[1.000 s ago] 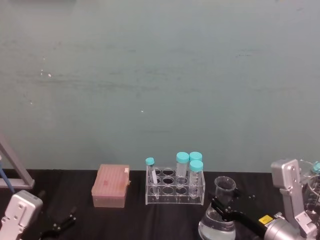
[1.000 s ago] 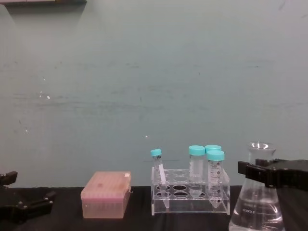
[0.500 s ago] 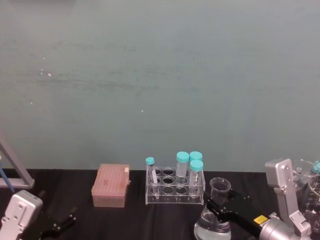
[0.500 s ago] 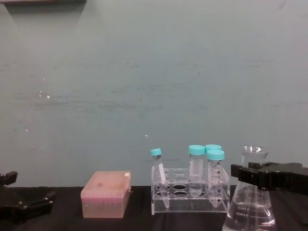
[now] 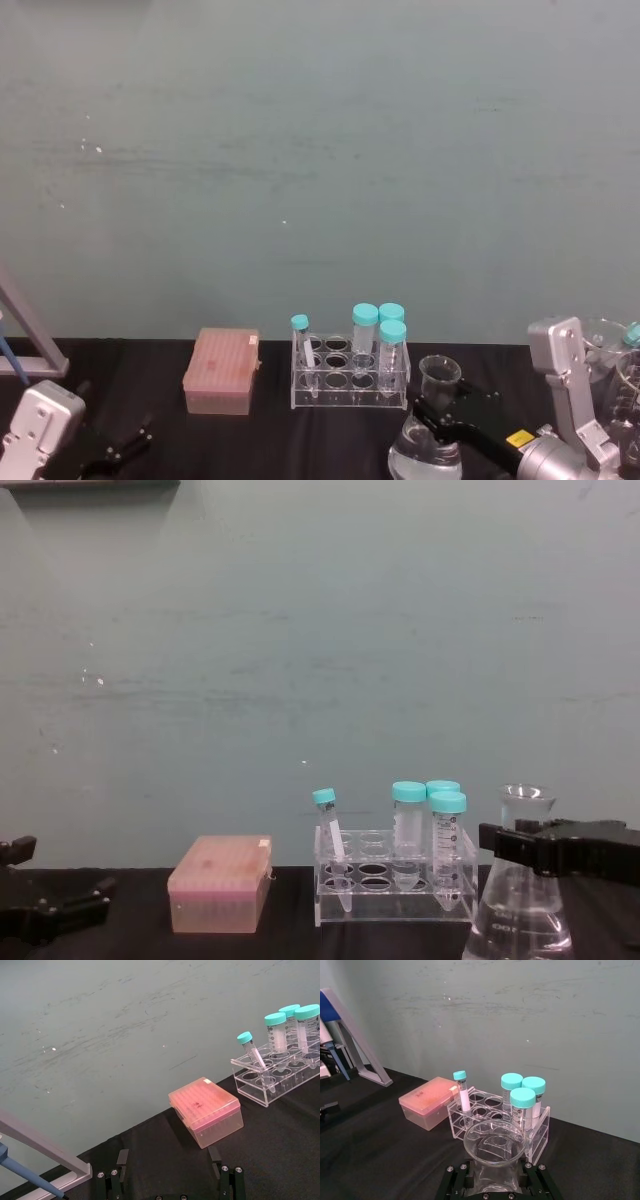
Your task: Pick up the beaker with the right gripper, shake it three times, and then put it down.
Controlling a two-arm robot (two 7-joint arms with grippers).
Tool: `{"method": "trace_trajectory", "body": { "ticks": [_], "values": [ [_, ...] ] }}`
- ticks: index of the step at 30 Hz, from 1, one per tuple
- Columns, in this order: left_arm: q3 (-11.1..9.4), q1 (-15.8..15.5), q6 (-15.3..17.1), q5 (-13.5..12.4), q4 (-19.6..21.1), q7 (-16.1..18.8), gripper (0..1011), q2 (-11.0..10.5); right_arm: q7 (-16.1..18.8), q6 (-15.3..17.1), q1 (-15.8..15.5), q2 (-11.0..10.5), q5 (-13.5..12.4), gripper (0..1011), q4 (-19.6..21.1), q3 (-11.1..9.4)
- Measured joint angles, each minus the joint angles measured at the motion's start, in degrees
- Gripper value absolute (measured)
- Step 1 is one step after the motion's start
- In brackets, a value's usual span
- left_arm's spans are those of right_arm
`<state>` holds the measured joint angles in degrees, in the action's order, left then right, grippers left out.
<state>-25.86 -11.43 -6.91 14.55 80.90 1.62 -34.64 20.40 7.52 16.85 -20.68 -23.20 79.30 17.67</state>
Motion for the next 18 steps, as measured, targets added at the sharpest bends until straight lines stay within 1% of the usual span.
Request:
{"method": "trace_trajectory", "body": {
  "ticks": [18],
  "values": [
    [0.0, 0.0, 0.0, 0.0, 0.0, 0.0, 1000, 0.0, -0.6, -0.2, -0.8, 0.0, 0.1, 460, 0.7, -0.6]
  ]
}}
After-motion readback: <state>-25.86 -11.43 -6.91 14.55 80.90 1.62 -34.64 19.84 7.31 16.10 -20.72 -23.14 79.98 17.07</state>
